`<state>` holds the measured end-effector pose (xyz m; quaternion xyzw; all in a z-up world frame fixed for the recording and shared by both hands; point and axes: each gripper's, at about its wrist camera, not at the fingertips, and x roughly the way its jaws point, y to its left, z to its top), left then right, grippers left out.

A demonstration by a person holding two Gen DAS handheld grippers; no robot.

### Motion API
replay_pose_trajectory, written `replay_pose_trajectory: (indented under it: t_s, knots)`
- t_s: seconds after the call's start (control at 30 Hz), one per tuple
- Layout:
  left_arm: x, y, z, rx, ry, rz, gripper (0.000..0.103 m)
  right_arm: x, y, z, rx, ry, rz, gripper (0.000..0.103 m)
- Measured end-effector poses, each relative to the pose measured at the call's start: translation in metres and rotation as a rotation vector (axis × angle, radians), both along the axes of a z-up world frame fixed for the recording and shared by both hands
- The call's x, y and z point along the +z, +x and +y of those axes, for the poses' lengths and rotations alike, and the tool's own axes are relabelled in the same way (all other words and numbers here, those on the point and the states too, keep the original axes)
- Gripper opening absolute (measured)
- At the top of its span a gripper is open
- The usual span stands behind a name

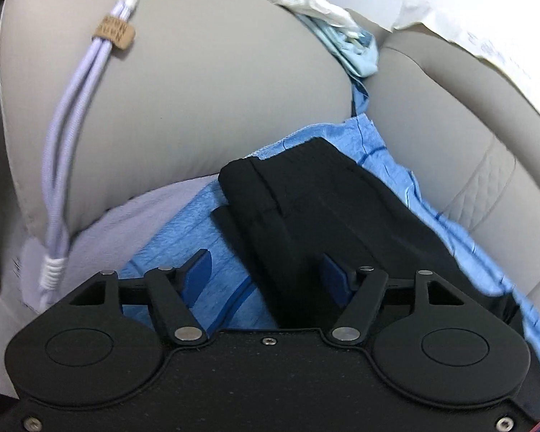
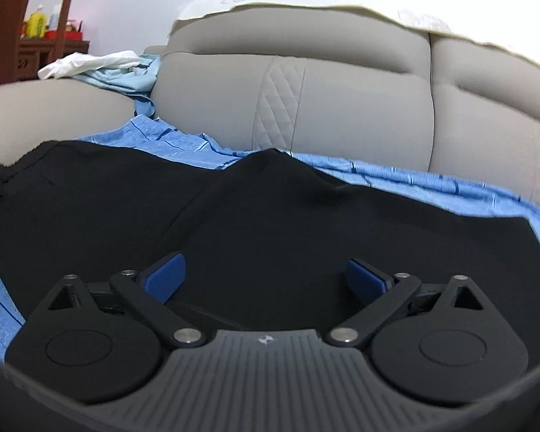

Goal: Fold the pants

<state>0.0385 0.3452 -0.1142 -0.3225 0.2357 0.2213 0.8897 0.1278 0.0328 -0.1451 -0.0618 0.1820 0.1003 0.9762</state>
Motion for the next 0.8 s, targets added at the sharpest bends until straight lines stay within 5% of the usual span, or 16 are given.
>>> replay_pose_trajectory:
  t_s: [0.1, 0.27, 0.4, 0.67, 0.8]
  knots:
    - [-0.003, 0.009, 0.009, 0.027, -0.022, -0.014, 0.070, -0.001, 0.001, 0.000, -0.001, 0.005, -0.001, 0.102]
    - [-0.007, 0.025, 0.004, -0.025, -0.003, -0.039, 0.102, -0.003, 0.001, -0.001, -0.005, 0.007, -0.005, 0.102]
    - [-0.009, 0.027, -0.008, -0.033, 0.071, -0.032, 0.102, -0.003, 0.001, -0.001, -0.004, 0.013, -0.003, 0.103]
    - [-0.007, 0.036, -0.011, 0.002, 0.067, -0.025, 0.099, -0.003, 0.001, -0.002, -0.003, 0.013, -0.004, 0.103]
    - [-0.007, 0.034, -0.012, 0.079, 0.072, -0.016, 0.066, -0.003, 0.001, -0.002, -0.003, 0.013, -0.005, 0.103]
